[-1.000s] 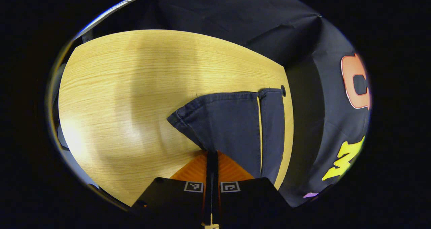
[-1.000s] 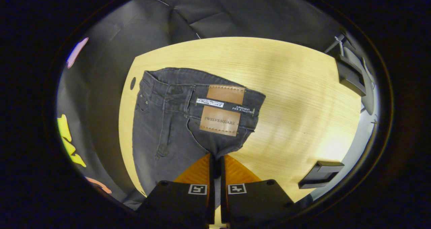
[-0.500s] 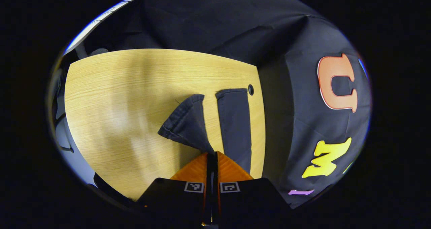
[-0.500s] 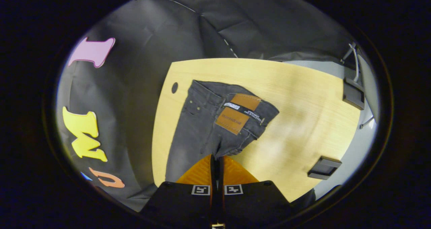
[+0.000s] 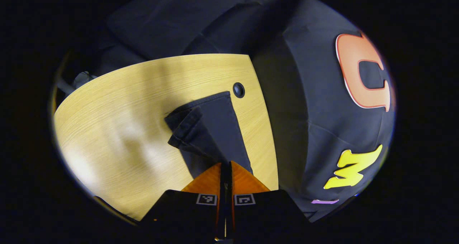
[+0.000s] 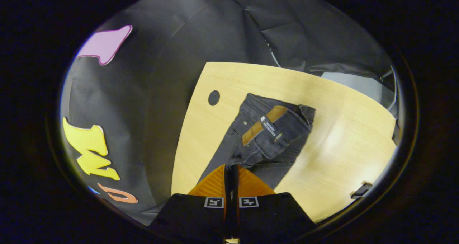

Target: Grasp the waist and the cuffs of the jeans and fold them to make the two legs overlap; first hold the waist and fold one-third of the jeans toward the cuffs, then hold the cuffs and fold the remaining one-third in the same direction to finish folding.

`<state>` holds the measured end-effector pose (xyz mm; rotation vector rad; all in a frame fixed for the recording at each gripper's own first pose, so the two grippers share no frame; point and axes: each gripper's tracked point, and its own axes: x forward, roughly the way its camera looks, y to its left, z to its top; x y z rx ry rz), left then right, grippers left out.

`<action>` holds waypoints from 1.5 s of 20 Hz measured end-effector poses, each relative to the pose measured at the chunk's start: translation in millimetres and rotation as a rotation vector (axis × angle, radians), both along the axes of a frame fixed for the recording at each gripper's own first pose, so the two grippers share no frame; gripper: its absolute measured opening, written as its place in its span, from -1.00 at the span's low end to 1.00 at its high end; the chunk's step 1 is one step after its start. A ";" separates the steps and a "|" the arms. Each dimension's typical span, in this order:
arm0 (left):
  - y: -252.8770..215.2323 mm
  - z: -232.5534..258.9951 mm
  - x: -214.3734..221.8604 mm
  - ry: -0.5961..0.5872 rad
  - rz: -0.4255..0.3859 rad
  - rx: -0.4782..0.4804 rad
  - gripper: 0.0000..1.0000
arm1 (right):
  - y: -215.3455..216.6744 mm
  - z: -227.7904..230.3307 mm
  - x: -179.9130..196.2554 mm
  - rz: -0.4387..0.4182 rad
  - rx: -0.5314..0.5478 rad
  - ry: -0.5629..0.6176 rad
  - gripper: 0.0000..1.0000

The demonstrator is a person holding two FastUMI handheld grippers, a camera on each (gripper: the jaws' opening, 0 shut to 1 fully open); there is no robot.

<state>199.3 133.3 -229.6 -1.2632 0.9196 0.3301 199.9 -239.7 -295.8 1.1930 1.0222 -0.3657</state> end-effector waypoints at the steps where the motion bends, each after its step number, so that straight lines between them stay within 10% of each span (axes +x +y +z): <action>1: 0.8 -11.9 13.1 0.016 -0.002 -0.006 -0.92 | 1.1 -10.4 11.7 0.004 0.004 0.007 -0.99; 12: 1.8 -99.7 72.8 0.201 -0.028 0.082 -0.78 | 0.6 -90.6 67.2 -0.017 0.059 0.084 -0.96; 14: 11.2 -99.0 74.4 0.206 0.000 0.113 -0.34 | 1.1 -87.7 69.5 -0.020 0.061 0.080 -0.77; 17: 26.1 -87.0 70.1 0.191 0.017 0.137 0.83 | 0.0 -69.6 86.3 -0.059 0.107 -0.017 -0.37; 20: 26.7 -60.9 69.9 0.159 0.002 0.191 0.83 | -6.1 -49.6 86.9 -0.070 0.075 -0.075 0.49; 21: 28.8 -50.1 70.9 0.135 0.014 0.232 0.83 | -4.7 -42.9 82.7 -0.041 0.043 -0.095 0.80; 25: 15.7 29.6 78.0 -0.066 -0.090 0.478 0.86 | -8.6 2.0 56.2 0.171 -0.254 -0.200 0.62; 27: -4.1 87.3 76.4 -0.206 -0.189 0.675 1.00 | -8.1 37.4 42.3 0.293 -0.454 -0.299 0.97; 28: -15.0 118.4 74.0 -0.287 -0.226 0.779 0.85 | -7.2 56.9 34.1 0.356 -0.564 -0.354 0.62; 30: -45.8 172.4 65.4 -0.433 -0.275 0.922 0.99 | -6.1 104.8 21.7 0.449 -0.816 -0.492 0.92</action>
